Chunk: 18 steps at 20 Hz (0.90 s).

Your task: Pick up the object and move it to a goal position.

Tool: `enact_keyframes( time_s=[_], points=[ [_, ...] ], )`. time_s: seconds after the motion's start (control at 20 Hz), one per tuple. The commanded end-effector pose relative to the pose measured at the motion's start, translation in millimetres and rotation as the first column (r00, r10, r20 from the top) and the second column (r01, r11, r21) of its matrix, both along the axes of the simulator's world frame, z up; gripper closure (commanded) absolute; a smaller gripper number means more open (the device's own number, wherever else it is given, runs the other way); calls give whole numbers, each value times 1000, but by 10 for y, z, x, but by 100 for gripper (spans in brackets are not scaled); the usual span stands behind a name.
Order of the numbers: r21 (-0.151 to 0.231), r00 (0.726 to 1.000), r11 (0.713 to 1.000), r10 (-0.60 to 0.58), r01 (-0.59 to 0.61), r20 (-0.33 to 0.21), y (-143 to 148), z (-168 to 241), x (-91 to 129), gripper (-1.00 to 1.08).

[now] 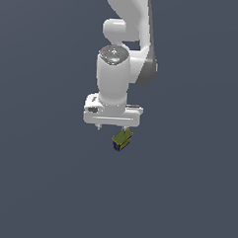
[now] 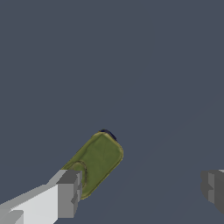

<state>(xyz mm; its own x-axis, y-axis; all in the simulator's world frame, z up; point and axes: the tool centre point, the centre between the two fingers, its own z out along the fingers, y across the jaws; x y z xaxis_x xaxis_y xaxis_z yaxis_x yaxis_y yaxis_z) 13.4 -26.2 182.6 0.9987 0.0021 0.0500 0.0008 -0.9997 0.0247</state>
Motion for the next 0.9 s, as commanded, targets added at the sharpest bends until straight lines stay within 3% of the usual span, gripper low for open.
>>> enact_keyframes(
  time_s=[0.0, 0.45, 0.85],
  points=[
    [0, 1000, 1000, 0, 0, 0, 0, 0, 0, -92],
    [-26, 999, 999, 46, -47, -17, -101, -19, -38, -92],
    [-24, 999, 999, 33, -34, -17, -89, -30, -39, -92]
  ],
)
